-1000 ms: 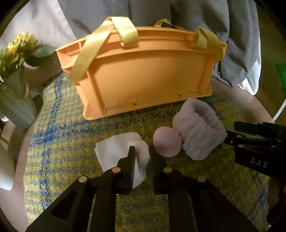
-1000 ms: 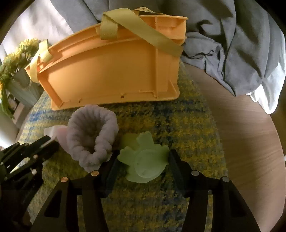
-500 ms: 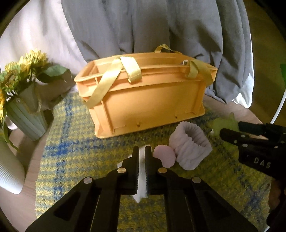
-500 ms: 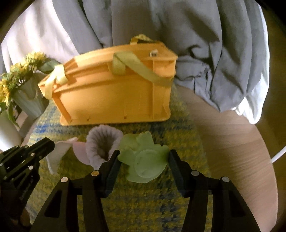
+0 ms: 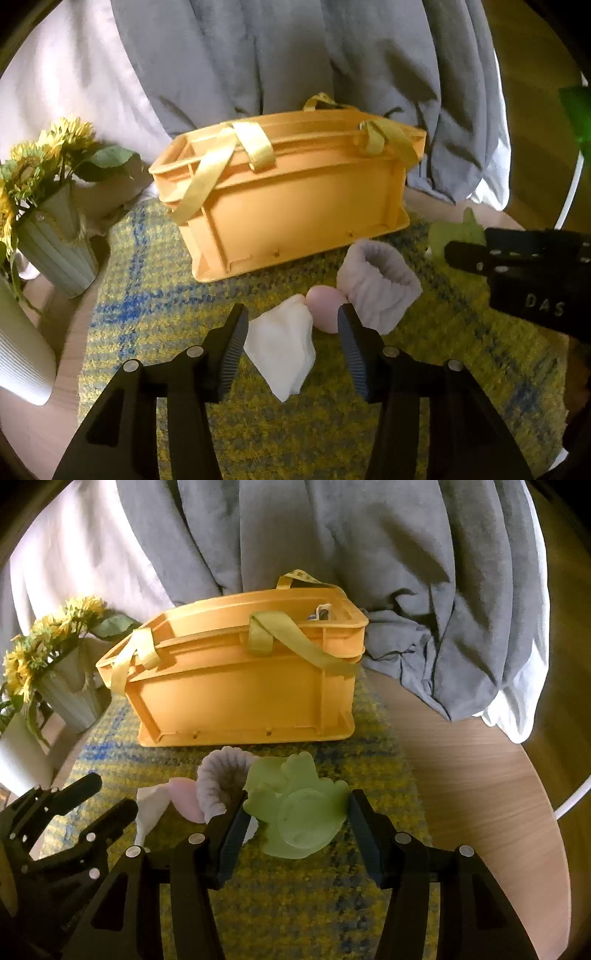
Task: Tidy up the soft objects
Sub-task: 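Grasp the white cloth with the left tool while the right tool grasps the green sponge, then carry the white cloth and green sponge over the orange crate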
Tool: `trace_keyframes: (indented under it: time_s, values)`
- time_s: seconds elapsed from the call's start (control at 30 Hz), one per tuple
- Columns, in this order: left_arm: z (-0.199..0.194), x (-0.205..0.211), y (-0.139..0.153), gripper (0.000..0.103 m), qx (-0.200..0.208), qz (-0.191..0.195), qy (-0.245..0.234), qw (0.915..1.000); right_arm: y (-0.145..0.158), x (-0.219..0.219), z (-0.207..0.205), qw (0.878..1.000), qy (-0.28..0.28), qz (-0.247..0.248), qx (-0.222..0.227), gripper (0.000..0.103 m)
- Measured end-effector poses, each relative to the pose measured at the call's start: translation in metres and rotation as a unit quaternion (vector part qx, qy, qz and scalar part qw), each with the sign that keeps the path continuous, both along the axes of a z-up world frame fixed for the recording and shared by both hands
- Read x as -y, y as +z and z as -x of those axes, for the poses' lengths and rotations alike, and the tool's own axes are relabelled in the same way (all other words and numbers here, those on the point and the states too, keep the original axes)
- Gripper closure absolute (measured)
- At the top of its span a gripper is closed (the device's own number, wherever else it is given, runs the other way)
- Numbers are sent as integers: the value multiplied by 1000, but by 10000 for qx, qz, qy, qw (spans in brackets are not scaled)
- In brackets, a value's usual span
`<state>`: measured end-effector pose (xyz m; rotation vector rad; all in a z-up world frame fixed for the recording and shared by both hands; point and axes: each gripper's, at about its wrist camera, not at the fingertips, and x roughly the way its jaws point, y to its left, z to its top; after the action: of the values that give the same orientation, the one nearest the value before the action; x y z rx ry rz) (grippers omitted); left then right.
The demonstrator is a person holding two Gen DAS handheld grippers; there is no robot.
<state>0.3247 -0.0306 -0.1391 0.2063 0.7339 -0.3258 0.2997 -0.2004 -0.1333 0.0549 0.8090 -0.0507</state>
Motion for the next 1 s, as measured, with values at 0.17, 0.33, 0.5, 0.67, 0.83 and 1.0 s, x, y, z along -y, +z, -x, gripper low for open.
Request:
trace_keyframes:
  time_s: [0.17,0.33,0.5,0.67,0.83,1.0]
  values:
    - [-9,6,-21,57,-287,-153,-20,9995,-7,3,-1,9999,-60,-34,-119,48]
    - [-18,10,-36,95,-492,-245,-41,9985,-15,2,-6,9996,-23,-99,-265,48]
    - [-14,4,-25,98,-290,-157,76,9994,-14,-2,-6,9997,56,-41,-214,48]
    - [-13,-6,-3,98,-58,89,187,9998,-6,-4,-4,9999,95,-49,-97,48]
    - [-7,-10,22,98,200,317,198,9991,6,-5,-1,9997,92,-215,41,48]
    - [-1,-16,48,98,522,525,188,9971,23,-6,3,9993,84,-250,279,48]
